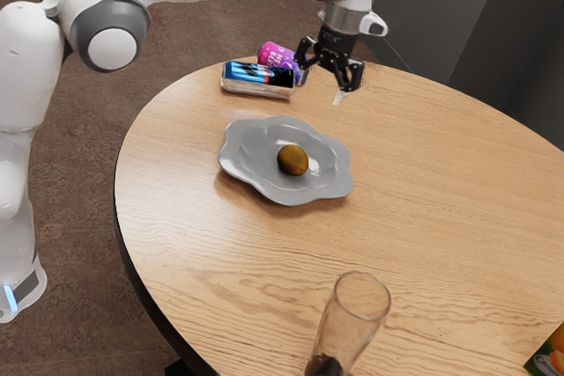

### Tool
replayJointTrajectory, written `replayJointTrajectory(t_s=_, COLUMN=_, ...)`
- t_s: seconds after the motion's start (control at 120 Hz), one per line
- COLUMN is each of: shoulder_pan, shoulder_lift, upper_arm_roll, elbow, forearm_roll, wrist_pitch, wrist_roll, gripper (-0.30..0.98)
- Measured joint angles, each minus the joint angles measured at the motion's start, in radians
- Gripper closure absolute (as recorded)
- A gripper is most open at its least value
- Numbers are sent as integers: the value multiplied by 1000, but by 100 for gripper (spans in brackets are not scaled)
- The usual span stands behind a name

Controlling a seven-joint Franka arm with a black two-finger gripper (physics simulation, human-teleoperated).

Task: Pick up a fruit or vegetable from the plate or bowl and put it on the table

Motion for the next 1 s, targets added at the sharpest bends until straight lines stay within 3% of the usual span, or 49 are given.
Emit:
replayJointTrajectory(t_s=0.042, shoulder_pan=-56, shoulder_lift=-7, upper_arm_roll=82, elbow=-47, forearm_roll=-32, wrist_pitch=4, wrist_roll=-22, gripper=0)
replayJointTrajectory(t_s=0.15, shoulder_pan=-480, shoulder_lift=55, upper_arm_roll=581, elbow=-133, forearm_roll=-144, wrist_pitch=29, wrist_roll=-72, gripper=0)
replayJointTrajectory(t_s=0.333, shoulder_pan=-790, shoulder_lift=206, upper_arm_roll=967, elbow=-186, forearm_roll=-335, wrist_pitch=66, wrist_roll=-140, gripper=0)
replayJointTrajectory(t_s=0.525, shoulder_pan=-915, shoulder_lift=304, upper_arm_roll=1151, elbow=-198, forearm_roll=-529, wrist_pitch=84, wrist_roll=-207, gripper=0)
replayJointTrajectory(t_s=0.7, shoulder_pan=-1006, shoulder_lift=379, upper_arm_roll=1243, elbow=-224, forearm_roll=-642, wrist_pitch=80, wrist_roll=-290, gripper=0)
replayJointTrajectory(t_s=0.775, shoulder_pan=-1050, shoulder_lift=352, upper_arm_roll=1269, elbow=-265, forearm_roll=-648, wrist_pitch=78, wrist_roll=-322, gripper=0)
replayJointTrajectory(t_s=1.0, shoulder_pan=-1168, shoulder_lift=200, upper_arm_roll=1279, elbow=-400, forearm_roll=-543, wrist_pitch=77, wrist_roll=-415, gripper=0)
